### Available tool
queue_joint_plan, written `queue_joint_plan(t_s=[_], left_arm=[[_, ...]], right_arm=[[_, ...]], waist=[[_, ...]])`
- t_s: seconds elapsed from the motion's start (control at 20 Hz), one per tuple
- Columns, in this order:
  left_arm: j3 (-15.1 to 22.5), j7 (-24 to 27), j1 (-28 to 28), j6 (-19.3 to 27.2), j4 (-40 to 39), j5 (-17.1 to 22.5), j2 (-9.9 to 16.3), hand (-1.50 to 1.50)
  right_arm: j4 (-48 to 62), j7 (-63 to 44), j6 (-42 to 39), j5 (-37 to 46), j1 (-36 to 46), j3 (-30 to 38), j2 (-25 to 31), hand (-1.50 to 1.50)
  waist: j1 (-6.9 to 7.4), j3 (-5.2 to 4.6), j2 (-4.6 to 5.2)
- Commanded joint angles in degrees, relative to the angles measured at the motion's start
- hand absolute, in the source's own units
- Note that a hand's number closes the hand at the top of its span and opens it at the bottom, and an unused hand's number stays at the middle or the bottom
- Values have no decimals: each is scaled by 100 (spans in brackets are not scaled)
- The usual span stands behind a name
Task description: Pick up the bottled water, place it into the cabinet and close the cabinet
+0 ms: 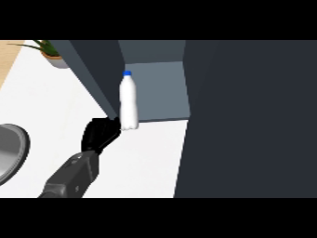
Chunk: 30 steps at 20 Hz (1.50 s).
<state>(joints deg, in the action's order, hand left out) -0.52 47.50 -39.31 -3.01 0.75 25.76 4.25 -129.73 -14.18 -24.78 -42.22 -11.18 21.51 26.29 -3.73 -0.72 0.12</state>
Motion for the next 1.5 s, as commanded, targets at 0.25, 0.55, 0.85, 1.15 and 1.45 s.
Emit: queue_joint_plan(t_s=[0.25,0.55,0.85,1.15,1.45], left_arm=[[373,740,-256,-1358,777,-340,-414,-150],[642,855,180,-1810,868,-596,-366,-150],[624,976,611,-1729,1157,-571,-56,-150],[705,964,925,-1706,1438,-687,724,-150],[836,956,1403,-1840,2184,-758,1198,-150]], right_arm=[[-837,-325,369,9,-326,-221,-177,150],[-1352,-462,332,93,-386,-389,45,150],[-1307,-553,293,20,-501,-916,42,150],[-1358,-717,614,149,-394,-1703,-90,150],[-1452,-851,921,550,76,-2627,-155,150]], waist=[[304,70,-194],[464,71,-247],[657,75,-284],[800,76,-297],[918,68,-314]])
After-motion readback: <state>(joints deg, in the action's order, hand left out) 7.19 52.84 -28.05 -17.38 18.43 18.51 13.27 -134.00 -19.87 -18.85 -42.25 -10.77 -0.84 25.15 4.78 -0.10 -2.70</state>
